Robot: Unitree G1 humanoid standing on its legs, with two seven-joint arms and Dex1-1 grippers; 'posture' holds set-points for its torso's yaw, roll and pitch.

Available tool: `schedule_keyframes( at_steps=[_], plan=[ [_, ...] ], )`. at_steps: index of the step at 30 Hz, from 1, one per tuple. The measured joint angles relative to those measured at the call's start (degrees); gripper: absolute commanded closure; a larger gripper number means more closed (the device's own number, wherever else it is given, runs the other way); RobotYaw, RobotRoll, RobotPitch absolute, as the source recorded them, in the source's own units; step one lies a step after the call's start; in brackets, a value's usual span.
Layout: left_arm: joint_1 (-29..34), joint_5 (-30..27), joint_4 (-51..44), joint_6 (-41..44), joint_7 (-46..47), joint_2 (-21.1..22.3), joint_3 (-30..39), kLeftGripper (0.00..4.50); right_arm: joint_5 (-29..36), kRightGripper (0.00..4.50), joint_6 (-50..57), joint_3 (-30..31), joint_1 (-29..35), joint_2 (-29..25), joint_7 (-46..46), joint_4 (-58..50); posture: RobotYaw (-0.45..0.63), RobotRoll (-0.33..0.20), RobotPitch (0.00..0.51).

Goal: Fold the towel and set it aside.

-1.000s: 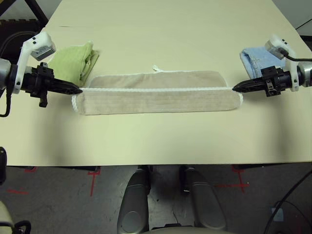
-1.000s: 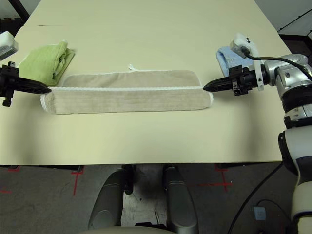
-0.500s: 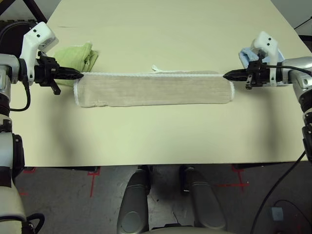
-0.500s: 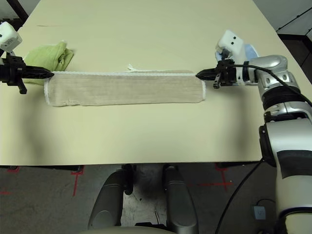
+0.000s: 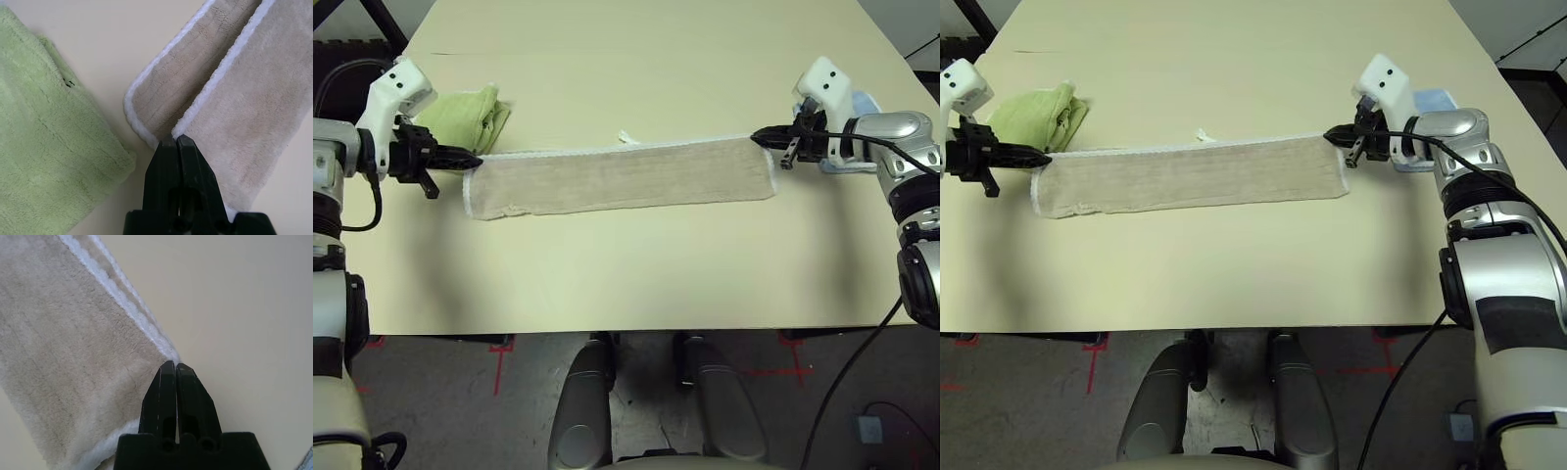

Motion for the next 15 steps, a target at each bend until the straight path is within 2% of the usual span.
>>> schedule_keyframes(
  at_steps=[15],
  plan=[
    [-0.26,2.11,4.65,-5.31,6.05,-3.3,0.26,4.47,-1.59,4.5,0.0,-0.15,0.16,0.71,-1.34,0.18,-0.05,0.0,0.278]
  ],
)
